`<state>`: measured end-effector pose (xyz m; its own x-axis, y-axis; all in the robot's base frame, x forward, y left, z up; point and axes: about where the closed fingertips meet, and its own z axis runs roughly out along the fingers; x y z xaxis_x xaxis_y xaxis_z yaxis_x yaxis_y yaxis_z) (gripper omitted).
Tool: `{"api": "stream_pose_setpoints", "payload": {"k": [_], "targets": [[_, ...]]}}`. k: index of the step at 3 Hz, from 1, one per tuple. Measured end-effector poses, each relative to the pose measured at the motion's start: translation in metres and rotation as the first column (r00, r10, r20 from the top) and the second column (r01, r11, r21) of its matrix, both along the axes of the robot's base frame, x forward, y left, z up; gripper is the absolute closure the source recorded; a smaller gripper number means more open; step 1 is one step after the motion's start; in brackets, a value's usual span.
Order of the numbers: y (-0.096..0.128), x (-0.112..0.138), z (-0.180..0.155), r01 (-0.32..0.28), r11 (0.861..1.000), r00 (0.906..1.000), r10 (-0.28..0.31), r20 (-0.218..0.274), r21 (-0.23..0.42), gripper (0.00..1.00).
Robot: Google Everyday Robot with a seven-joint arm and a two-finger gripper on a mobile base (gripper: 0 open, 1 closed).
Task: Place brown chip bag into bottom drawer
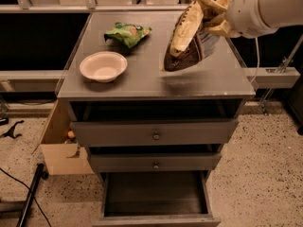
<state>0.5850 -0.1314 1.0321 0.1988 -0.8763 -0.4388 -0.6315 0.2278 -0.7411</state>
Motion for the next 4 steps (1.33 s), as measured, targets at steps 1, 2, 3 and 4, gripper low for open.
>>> {"api": "stream_pose_setpoints", "payload": {"k": [1, 2, 3, 4], "targets": [[0.0, 0.0, 0.0, 0.0, 1.0, 1.0, 0.0, 0.0, 0.0, 1.0], [-0.001, -0.017, 0.013, -0.047, 0.999, 0.9987, 0.047, 0.018, 0.005, 1.0], [-0.006, -0.054, 0.036, -0.16, 0.987, 0.9866, 0.159, 0.038, 0.034, 1.0], [-0.017, -0.092, 0.046, -0.364, 0.928, 0.9311, 0.362, 0.044, 0.076, 1.0]]}}
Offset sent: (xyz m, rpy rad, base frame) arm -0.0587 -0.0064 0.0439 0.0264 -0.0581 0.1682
